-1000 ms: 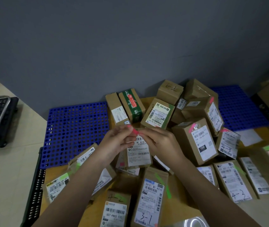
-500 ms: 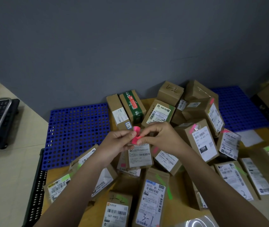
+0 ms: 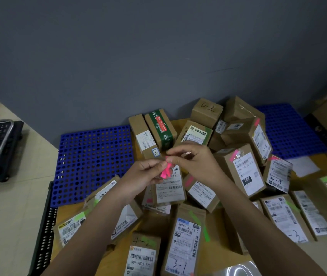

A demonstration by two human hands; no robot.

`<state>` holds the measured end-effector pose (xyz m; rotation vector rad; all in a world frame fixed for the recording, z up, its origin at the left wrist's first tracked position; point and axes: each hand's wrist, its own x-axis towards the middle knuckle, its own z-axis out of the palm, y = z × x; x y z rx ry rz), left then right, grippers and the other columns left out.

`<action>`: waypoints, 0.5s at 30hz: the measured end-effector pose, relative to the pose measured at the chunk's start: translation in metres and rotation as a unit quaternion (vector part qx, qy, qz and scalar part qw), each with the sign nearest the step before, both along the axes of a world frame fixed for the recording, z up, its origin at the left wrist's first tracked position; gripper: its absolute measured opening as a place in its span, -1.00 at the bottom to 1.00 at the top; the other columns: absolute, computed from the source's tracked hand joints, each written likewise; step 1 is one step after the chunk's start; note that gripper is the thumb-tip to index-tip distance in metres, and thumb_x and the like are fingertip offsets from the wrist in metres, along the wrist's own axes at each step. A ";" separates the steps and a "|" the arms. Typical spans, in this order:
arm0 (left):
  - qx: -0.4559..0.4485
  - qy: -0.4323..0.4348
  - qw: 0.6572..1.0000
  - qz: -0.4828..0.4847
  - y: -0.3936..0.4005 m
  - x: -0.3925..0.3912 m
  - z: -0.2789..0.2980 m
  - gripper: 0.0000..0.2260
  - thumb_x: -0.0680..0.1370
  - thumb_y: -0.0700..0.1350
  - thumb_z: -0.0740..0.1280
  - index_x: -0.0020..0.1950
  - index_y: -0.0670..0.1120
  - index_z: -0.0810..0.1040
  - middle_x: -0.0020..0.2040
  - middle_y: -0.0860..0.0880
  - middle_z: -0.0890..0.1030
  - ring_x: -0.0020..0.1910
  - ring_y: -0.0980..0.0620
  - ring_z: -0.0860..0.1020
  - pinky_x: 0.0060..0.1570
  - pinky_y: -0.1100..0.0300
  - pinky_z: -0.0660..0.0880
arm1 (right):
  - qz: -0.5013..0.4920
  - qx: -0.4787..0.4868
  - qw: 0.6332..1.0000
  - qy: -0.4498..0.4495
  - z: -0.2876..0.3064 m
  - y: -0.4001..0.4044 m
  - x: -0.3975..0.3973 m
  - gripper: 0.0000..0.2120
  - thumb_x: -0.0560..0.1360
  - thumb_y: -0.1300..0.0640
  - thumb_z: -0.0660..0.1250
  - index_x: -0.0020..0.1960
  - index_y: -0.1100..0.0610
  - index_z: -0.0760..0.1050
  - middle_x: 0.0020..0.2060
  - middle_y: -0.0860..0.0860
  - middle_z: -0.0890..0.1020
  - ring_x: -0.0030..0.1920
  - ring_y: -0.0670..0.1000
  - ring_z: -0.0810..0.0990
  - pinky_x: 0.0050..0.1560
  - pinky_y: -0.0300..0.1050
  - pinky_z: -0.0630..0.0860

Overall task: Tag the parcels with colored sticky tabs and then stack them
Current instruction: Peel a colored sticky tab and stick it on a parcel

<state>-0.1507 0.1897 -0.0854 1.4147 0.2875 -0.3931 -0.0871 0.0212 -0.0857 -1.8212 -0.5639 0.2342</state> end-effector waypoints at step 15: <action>-0.078 0.046 0.995 0.029 -0.002 0.000 0.000 -0.78 0.48 -0.06 0.30 0.05 -0.11 0.62 -0.05 -0.09 0.70 -0.07 0.04 0.66 -0.07 0.26 0.59 | 0.006 -0.068 0.988 -0.141 -0.006 0.001 -0.002 -0.89 0.50 0.24 0.39 0.01 0.20 0.65 -0.15 0.02 0.68 -0.15 -0.13 0.63 -0.07 -0.29 0.56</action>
